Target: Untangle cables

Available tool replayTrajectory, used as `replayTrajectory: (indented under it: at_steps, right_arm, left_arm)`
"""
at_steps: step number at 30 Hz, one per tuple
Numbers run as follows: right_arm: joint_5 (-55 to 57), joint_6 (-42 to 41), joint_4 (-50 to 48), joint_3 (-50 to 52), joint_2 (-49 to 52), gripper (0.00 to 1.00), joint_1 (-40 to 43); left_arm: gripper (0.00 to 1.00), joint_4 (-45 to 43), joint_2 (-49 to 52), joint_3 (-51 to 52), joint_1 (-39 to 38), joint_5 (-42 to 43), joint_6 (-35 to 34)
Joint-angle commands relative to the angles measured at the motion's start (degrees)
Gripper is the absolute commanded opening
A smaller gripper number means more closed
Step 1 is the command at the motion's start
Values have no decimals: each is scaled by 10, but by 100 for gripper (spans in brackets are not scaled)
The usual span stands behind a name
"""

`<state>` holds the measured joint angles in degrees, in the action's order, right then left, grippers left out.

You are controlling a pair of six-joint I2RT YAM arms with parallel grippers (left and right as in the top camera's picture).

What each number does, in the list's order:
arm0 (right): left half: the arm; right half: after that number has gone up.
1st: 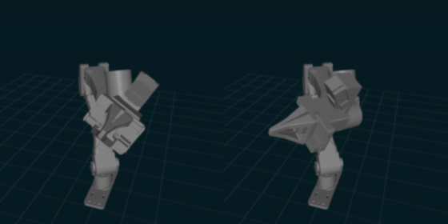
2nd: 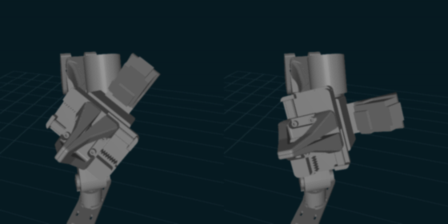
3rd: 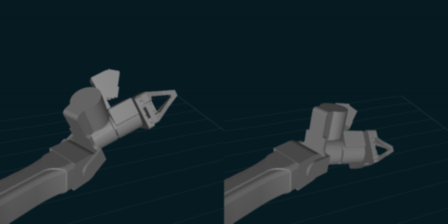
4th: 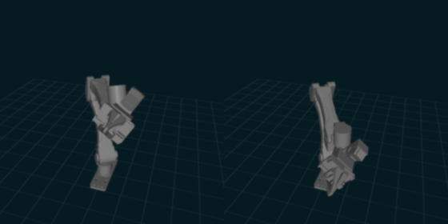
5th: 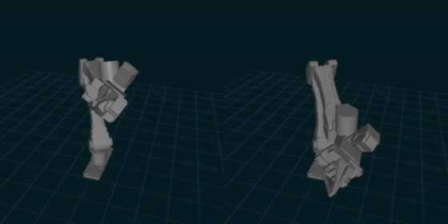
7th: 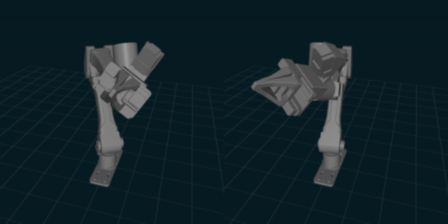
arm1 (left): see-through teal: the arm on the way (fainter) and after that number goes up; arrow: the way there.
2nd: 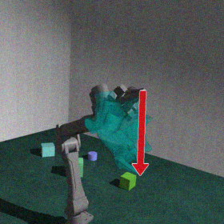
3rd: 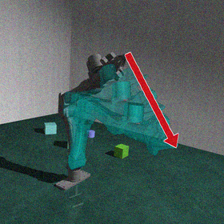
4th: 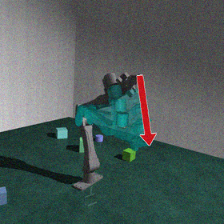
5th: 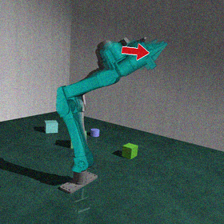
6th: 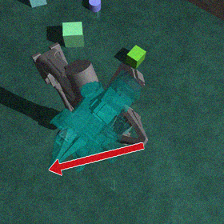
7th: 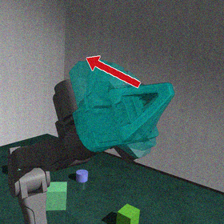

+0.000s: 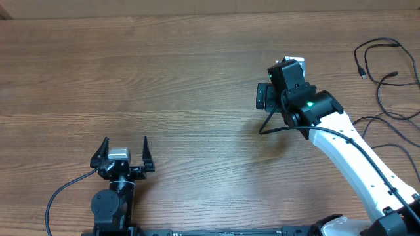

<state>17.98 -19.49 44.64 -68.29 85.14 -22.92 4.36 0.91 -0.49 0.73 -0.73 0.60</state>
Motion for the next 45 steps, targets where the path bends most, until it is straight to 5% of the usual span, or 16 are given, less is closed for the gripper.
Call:
replayTrajectory:
  at_steps: [1, 29, 45]
  right_arm:
    - [-1, -4, -2, -7, -2, 100, -2]
    - [-7, -7, -22, -1, -10, 100, -2]
    - [-32, -18, -294, 224, -187, 100, -2]
  left_arm:
    - [100, -1, -7, 2, -4, -9, 11]
    - [100, -1, -7, 2, -4, -9, 11]
    - [99, -1, -7, 2, -4, -9, 11]
